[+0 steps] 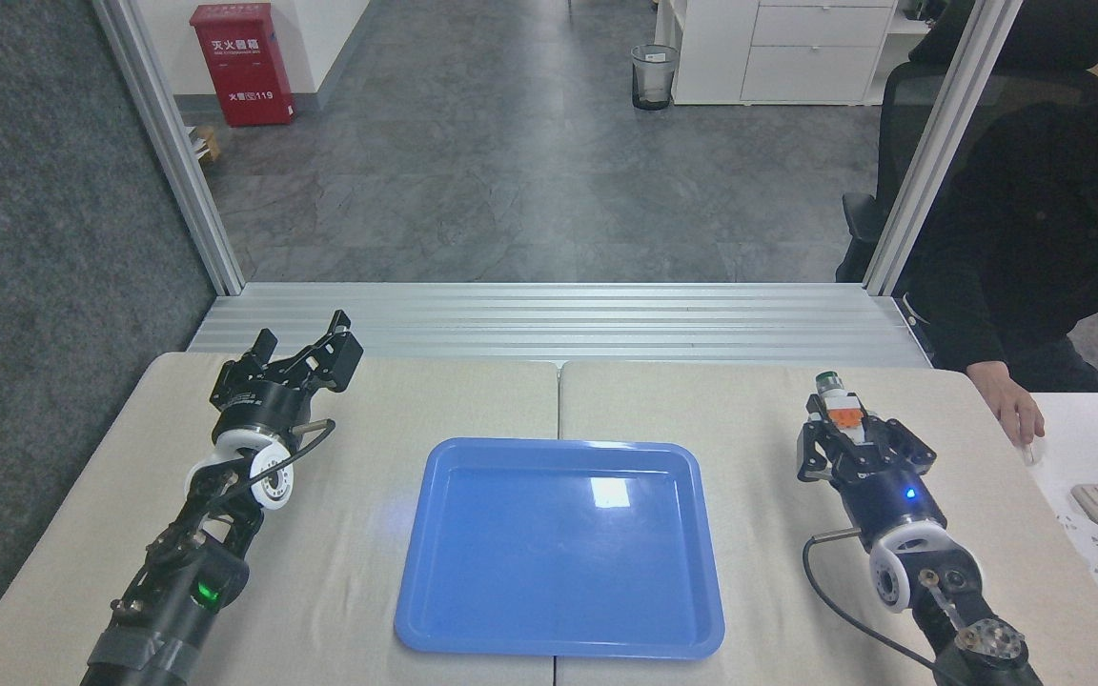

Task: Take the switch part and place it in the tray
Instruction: 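Carry the switch part with the right gripper over the blue tray, then lower the part into the tray, open the right gripper, raise it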

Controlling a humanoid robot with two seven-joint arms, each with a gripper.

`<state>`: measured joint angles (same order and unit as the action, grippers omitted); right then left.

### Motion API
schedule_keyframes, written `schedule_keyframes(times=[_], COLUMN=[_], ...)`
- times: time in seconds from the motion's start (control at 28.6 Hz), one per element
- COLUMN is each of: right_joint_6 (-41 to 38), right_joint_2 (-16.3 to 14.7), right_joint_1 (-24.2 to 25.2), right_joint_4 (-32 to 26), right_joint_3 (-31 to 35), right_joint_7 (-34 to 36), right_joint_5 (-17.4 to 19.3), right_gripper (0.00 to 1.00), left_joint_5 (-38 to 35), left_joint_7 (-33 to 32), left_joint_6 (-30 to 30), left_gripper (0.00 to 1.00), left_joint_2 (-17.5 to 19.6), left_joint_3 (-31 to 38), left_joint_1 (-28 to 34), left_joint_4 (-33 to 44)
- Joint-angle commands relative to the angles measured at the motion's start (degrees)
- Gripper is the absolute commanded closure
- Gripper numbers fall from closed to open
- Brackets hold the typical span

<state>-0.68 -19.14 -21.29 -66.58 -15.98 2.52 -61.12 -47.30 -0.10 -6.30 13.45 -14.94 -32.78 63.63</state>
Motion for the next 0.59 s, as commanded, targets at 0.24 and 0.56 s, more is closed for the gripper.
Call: schedule_keyframes(times=[0.24, 0.56], right_joint_6=[-4.6, -4.8], right_joint_2=[9.0, 13.5], right_joint_1=[2.5, 2.1], right_joint_4=[-8.9, -0.2], right_joint_3=[-24.6, -24.6], right_joint_7=[-8.2, -10.4], right_joint_5=[-8.2, -9.6], right_gripper=[1.00, 1.00], left_joint_5=[0.0, 0.0], left_joint_7=[0.0, 0.0], left_joint_6=[0.0, 0.0], left_gripper=[0.00, 0.00], left_joint_2=[0.0, 0.0], left_joint_3=[0.0, 0.0], left_joint_1=[0.0, 0.0], left_joint_4=[0.0, 0.0])
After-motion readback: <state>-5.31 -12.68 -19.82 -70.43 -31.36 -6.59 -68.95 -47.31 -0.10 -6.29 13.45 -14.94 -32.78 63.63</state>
